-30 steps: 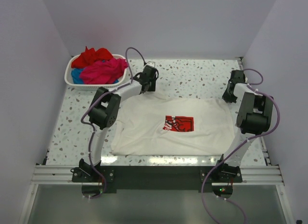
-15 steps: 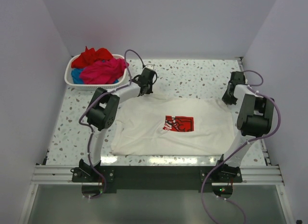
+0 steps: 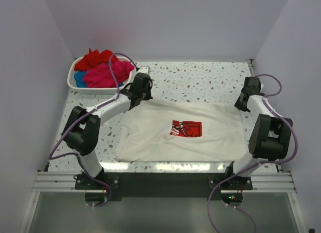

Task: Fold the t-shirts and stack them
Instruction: Fold the tshirt

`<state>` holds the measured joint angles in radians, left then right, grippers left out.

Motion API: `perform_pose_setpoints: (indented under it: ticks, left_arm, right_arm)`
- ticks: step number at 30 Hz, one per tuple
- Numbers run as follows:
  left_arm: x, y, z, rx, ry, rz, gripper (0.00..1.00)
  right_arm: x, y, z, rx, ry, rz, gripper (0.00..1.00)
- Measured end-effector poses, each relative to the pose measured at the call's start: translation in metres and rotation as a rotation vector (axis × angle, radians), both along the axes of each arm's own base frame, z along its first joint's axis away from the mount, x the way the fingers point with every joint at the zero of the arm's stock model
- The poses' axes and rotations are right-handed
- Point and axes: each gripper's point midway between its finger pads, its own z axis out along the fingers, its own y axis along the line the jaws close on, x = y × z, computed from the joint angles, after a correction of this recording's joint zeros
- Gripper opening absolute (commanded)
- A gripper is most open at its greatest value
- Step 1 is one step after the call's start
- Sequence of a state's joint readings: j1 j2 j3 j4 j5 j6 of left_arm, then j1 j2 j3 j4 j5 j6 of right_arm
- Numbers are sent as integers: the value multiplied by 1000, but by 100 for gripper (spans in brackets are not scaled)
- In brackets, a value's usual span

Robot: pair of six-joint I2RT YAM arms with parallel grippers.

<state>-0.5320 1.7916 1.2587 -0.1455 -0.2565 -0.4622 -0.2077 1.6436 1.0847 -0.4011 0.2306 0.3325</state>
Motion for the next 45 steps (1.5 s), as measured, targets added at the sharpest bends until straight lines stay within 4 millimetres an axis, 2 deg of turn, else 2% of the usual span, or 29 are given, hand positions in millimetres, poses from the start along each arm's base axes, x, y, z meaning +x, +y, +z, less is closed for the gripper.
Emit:
perform_pose_setpoints:
  ticks: [4,9,14,17,24,30,36,42,43,44,45]
  left_arm:
    - [-23,0,6,-21,0,-16,0]
    - [-66,-4,3,-18,24,-63,0]
    - [-103,-7,18,-38,4,-99,0]
    - [-121,-6,23,-59,-1,-111,0]
    - [-160,-3,6,-58,55,-139,0]
    - [-190,-9,7,-75,77,-182,0]
    - [-210,-8,9,-93,86,-193,0]
    - [-229,-10,3,-82,120,-216,0]
    - [-233,-12,2,-83,124,-226,3]
    - [-236,-14,1,-87,128,-232,15]
    - [-240,-15,0,-82,131,-245,23]
  right_arm:
    - [-16,-2,1,-25,8,-16,0]
    - [-39,-8,10,-78,4,-42,0]
    - [-53,-16,25,-139,-18,-70,0]
    - [-60,-19,26,-164,-12,-83,0]
    - [-82,-21,19,-193,24,-93,0]
    - [-97,-23,25,-224,7,-112,0]
    - [-103,-27,32,-254,-15,-136,0]
    - [-116,-30,28,-279,1,-158,0]
    - [-119,-31,27,-288,6,-164,0]
    - [-122,-32,27,-293,6,-170,0]
    - [-124,-33,27,-300,4,-178,0]
